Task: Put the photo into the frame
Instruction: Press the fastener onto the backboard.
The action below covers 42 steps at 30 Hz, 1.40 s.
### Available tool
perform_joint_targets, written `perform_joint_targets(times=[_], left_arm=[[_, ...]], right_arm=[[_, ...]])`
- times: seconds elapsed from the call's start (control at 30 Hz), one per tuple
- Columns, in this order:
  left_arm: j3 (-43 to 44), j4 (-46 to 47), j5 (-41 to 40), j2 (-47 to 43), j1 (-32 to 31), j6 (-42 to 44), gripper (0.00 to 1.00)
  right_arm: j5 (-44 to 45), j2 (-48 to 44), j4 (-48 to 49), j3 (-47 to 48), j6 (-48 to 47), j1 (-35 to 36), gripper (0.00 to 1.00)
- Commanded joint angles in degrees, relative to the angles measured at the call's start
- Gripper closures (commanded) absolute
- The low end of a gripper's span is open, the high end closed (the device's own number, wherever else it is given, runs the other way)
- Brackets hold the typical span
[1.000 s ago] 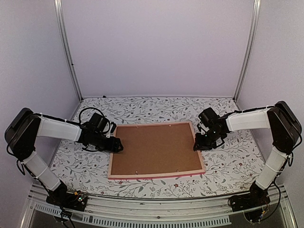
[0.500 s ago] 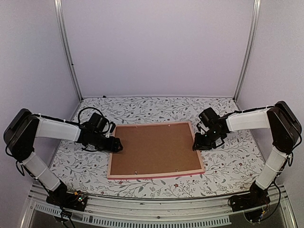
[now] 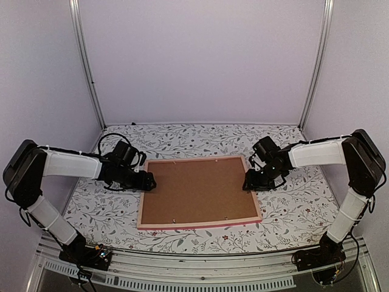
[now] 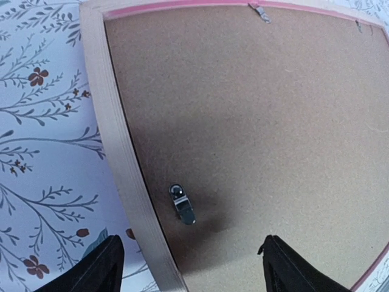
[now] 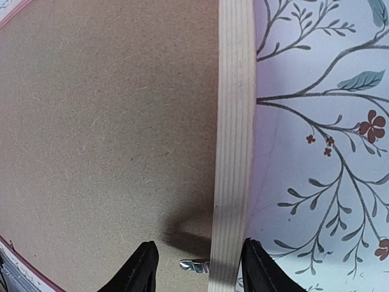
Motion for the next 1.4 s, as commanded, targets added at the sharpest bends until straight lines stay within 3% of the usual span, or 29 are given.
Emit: perform_joint_targets(times=[0.0, 0.67, 1.37], left_arm=[[2.56, -0.79, -3.05, 1.92, 1.36, 1.12, 0.22], [4.55, 1.47, -1.58, 8.09, 3.22, 1.23, 0.45], [-1.93, 6.89, 1.67, 8.21, 3.5, -1.64, 0.68]], right_arm=[[0.01, -0.05, 0.18, 1.58, -1.03, 0.19, 0.5], [-1.18, 1.32, 2.04, 0.35, -1.54, 0.18, 0.51], [-2.63, 1.31, 3.46, -1.26, -1.11, 0.19, 0.51]])
